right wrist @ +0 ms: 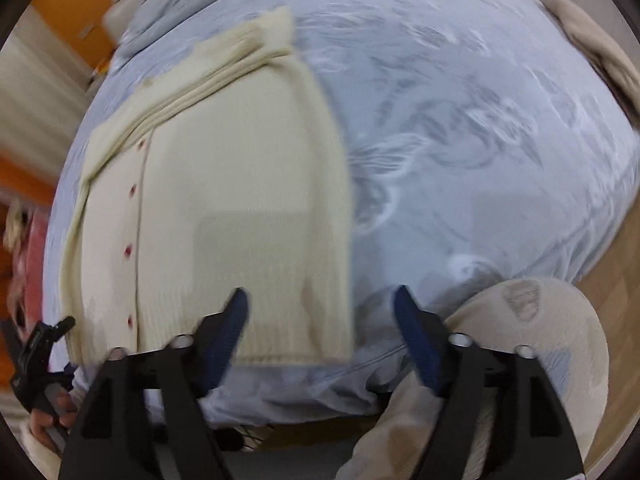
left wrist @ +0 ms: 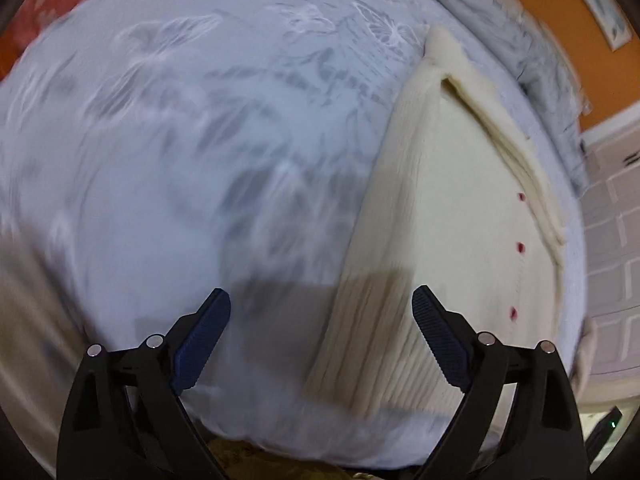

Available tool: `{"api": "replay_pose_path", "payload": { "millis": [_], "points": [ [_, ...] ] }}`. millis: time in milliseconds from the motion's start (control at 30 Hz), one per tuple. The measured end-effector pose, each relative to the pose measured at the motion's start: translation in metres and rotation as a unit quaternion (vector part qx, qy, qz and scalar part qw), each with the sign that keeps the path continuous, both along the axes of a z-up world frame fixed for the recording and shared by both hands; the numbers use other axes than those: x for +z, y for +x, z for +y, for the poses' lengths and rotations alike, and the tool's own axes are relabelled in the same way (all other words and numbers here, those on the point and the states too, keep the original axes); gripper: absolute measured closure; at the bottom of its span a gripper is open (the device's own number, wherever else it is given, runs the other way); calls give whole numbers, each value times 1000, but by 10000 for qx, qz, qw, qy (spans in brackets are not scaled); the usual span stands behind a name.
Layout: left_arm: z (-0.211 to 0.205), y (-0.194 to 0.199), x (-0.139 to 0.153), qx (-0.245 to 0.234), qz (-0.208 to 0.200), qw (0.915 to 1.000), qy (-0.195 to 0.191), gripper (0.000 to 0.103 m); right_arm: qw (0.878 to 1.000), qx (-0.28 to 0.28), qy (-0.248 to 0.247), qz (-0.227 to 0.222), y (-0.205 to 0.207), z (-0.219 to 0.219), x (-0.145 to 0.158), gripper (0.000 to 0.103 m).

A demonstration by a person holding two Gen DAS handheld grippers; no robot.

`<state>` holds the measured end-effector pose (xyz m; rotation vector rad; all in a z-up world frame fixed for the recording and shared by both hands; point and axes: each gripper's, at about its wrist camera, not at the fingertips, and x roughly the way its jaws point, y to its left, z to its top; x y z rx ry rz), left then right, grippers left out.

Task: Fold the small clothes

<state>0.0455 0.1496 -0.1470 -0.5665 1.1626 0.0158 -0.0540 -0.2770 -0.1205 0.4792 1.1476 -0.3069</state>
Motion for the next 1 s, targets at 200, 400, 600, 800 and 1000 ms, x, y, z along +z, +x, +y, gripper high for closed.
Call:
{"api": "replay_pose_path", "payload": {
  "millis": [200,400,600,800,1000],
  "points": [
    [-22,-4,1,-413,-63,9979,491,8,9989,276,113,360,9,13,-23,18],
    [-37,-1,-1,-589,-108,9942,895,5,9980,190,347,503,18,10,-37,18],
    [-48,0,-7,-800,-127,9883,1290,5,9971,169,399,621,21,14,-45,14],
    [-52,-1,-8,-859,-128,9859,1430,5,9971,262,276,666,24,24,-48,12],
    [-56,-2,-8,-864,-149,9856,1448,5,9970,288,257,664,28,28,-50,11]
  ]
}}
